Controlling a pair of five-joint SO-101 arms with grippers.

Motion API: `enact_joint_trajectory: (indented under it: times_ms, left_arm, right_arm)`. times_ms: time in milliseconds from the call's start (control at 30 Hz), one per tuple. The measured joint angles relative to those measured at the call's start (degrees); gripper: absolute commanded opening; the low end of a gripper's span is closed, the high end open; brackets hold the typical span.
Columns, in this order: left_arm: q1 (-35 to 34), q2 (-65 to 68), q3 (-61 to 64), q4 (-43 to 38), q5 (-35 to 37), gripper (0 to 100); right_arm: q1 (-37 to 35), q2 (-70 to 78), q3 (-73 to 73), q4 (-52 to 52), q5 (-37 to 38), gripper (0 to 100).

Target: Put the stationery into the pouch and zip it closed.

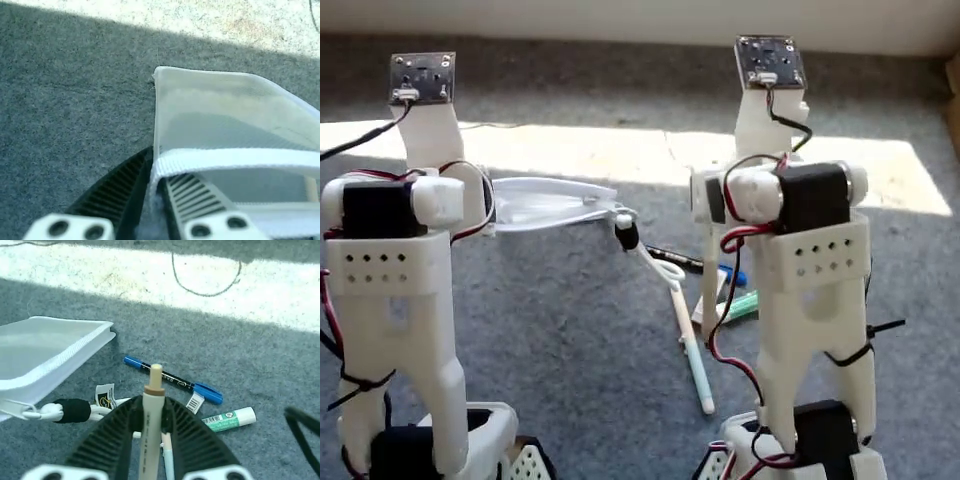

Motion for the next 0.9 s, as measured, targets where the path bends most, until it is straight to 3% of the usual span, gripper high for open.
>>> enact_joint_trajectory:
  times_ms: [233, 533, 900]
  left_arm:
    - [0.2, 0.5, -0.3, 0.3, 0.3, 1]
    - [0.2, 0.5, -0.1, 0.3, 1.2, 1]
    - [0.3, 0.5, 0.4, 0.3, 1.2, 1]
  right_arm:
    - [-1.2, -6.2, 0.0, -0.1, 0.0, 0.5]
    - [-13.5, -14.0, 0.0, -7.9, 0.0, 0.5]
    - [-21.5, -14.3, 0.0, -17.0, 0.0, 0.5]
